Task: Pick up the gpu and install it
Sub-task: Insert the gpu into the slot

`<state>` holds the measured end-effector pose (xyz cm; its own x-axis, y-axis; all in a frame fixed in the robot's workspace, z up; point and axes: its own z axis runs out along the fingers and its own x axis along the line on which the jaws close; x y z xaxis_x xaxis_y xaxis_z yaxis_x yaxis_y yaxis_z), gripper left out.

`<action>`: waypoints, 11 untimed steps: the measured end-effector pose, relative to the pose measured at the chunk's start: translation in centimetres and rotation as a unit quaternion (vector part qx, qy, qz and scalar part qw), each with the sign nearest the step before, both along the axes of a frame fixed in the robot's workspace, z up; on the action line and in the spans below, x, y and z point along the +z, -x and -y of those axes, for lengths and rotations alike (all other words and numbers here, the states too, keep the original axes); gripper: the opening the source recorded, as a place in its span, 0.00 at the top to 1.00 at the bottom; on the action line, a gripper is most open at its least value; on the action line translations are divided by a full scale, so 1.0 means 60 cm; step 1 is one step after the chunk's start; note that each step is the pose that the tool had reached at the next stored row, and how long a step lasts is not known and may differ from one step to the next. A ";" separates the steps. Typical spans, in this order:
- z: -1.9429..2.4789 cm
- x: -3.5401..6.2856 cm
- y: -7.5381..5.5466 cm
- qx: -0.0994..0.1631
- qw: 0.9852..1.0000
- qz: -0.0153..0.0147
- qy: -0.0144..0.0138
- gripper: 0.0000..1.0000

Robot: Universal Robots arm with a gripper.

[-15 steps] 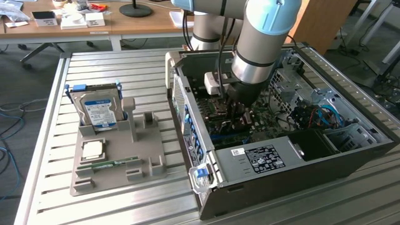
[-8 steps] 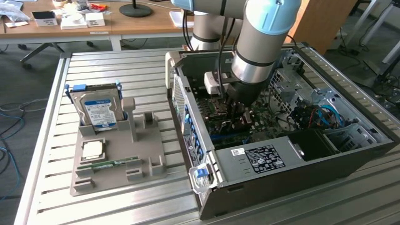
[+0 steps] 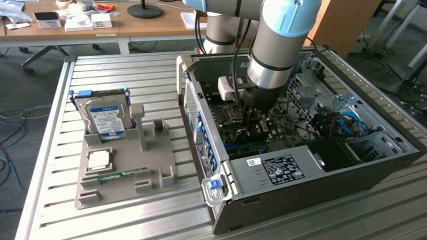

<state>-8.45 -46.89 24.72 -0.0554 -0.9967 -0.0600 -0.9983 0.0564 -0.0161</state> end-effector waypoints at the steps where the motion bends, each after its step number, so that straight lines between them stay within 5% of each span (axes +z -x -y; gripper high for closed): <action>1: 0.0001 0.000 0.000 0.000 1.000 0.000 0.000 0.68; 11: 0.0000 0.000 0.000 0.000 1.000 0.000 0.000 0.73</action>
